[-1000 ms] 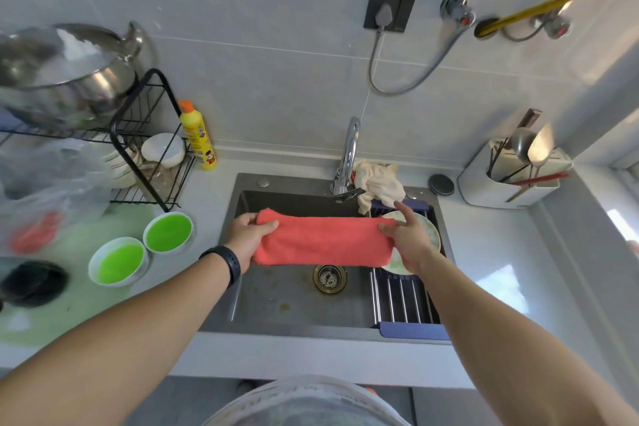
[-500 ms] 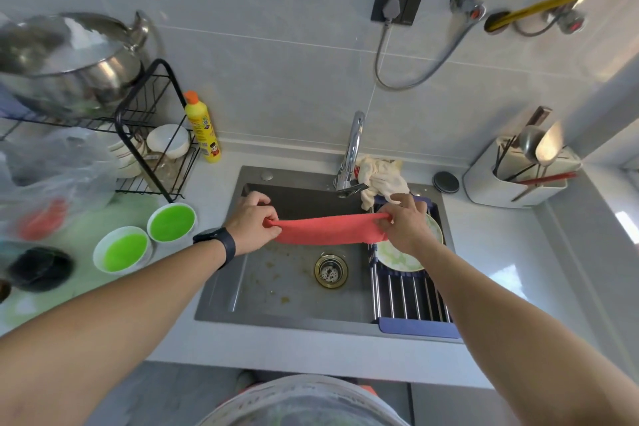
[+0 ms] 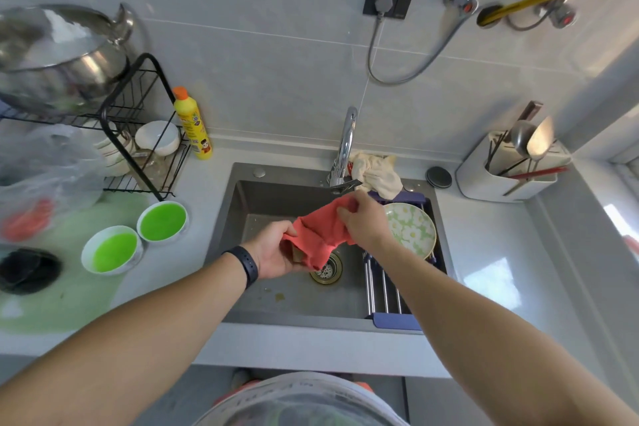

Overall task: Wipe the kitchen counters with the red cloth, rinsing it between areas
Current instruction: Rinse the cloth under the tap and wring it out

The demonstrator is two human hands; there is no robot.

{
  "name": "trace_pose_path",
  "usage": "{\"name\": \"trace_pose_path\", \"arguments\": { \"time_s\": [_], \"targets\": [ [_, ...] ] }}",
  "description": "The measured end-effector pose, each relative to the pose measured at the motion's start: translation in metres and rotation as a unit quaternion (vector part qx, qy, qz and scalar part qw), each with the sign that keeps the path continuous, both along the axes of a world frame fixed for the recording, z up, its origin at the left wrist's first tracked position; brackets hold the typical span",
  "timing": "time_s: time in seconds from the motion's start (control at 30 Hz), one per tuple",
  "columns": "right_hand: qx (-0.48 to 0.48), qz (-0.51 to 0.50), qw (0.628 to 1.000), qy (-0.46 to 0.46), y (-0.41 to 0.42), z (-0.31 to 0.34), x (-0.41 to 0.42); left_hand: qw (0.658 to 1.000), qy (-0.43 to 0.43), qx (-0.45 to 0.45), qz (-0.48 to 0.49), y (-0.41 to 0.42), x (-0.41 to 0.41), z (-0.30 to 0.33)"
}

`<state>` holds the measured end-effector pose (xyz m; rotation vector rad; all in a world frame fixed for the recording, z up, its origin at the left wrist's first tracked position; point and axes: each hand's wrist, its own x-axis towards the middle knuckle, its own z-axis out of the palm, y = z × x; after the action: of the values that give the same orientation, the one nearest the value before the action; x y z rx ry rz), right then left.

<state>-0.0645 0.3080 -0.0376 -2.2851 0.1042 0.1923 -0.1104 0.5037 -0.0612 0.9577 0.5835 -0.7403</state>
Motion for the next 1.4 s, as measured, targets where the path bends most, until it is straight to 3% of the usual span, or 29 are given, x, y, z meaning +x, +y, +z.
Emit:
{"name": "trace_pose_path", "arguments": {
  "time_s": [0.1,0.17,0.23,0.3,0.37,0.43,0.5,0.57,0.63,0.7,0.73,0.8,0.83,0.9,0.93,0.97,1.0,1.03,1.07,1.13,1.17,1.23,1.3,1.4],
  "targets": [
    [0.016,0.152,0.988,-0.013,0.016,-0.005,-0.031,0.998,0.016,-0.066,0.010,-0.004,0.001,-0.007],
    [0.003,0.254,0.966,0.042,0.021,-0.011,-0.042,0.997,0.029,-0.067,0.012,-0.003,0.000,-0.009],
    [0.031,0.252,0.965,0.063,0.017,-0.016,-0.042,0.999,0.028,-0.033,0.027,-0.002,-0.003,-0.012],
    [0.044,0.200,0.979,-0.014,0.005,-0.022,-0.037,0.999,0.017,-0.009,0.039,0.000,-0.005,-0.013],
    [-0.053,0.232,0.966,-0.098,-0.009,-0.027,-0.031,1.000,0.002,-0.007,0.017,0.004,-0.005,-0.011],
    [-0.161,0.319,0.928,-0.103,-0.019,-0.032,-0.030,0.998,-0.002,-0.041,-0.038,0.008,-0.005,-0.007],
    [-0.200,0.358,0.906,-0.102,-0.021,-0.033,-0.026,0.990,-0.012,-0.066,-0.125,0.009,-0.005,-0.005],
    [-0.197,0.372,0.901,-0.105,-0.017,-0.034,-0.018,0.975,-0.034,-0.035,-0.217,0.009,-0.002,-0.006],
    [-0.216,0.404,0.885,-0.084,-0.013,-0.026,-0.009,0.948,-0.072,0.057,-0.305,0.007,0.000,-0.008],
    [-0.280,0.436,0.854,-0.045,-0.005,-0.015,-0.006,0.881,-0.161,0.209,-0.392,0.007,0.003,-0.008],
    [-0.316,0.446,0.837,-0.022,-0.001,-0.010,-0.006,0.822,-0.221,0.312,-0.422,0.006,0.005,-0.008],
    [-0.360,0.444,0.820,0.030,0.006,-0.006,-0.004,0.658,-0.350,0.521,-0.416,0.003,0.006,-0.008],
    [-0.361,0.437,0.823,0.044,0.010,-0.007,-0.003,0.581,-0.404,0.584,-0.397,0.002,0.006,-0.007],
    [-0.259,0.352,0.885,0.159,0.013,-0.010,0.000,0.483,-0.484,0.639,-0.353,0.001,0.006,-0.010],
    [-0.146,0.259,0.926,0.232,0.013,-0.012,0.002,0.461,-0.507,0.646,-0.335,0.001,0.006,-0.011],
    [-0.056,0.191,0.940,0.276,0.011,-0.012,0.000,0.461,-0.507,0.650,-0.328,0.002,0.007,-0.013],
    [0.001,0.135,0.950,0.280,0.006,-0.014,-0.001,0.492,-0.491,0.645,-0.319,0.003,0.007,-0.015],
    [-0.012,0.131,0.965,0.226,0.001,-0.015,-0.004,0.552,-0.451,0.630,-0.307,0.003,0.007,-0.013],
    [-0.049,0.148,0.978,0.141,-0.003,-0.019,-0.008,0.645,-0.395,0.589,-0.284,0.002,0.006,-0.012],
    [-0.118,0.215,0.968,-0.055,-0.011,-0.027,-0.018,0.842,-0.246,0.441,-0.191,0.000,0.009,-0.008],
    [-0.127,0.260,0.950,-0.119,-0.012,-0.029,-0.023,0.900,-0.166,0.370,-0.162,0.001,0.012,-0.003],
    [-0.174,0.349,0.898,-0.204,-0.010,-0.035,-0.027,0.939,-0.084,0.262,-0.206,0.003,0.015,0.006],
    [-0.244,0.404,0.846,-0.249,-0.004,-0.040,-0.020,0.933,-0.061,0.176,-0.307,0.001,0.017,0.015],
    [-0.261,0.430,0.819,-0.277,-0.003,-0.033,0.001,0.917,-0.056,0.111,-0.378,-0.001,0.019,0.023]
  ]
}}
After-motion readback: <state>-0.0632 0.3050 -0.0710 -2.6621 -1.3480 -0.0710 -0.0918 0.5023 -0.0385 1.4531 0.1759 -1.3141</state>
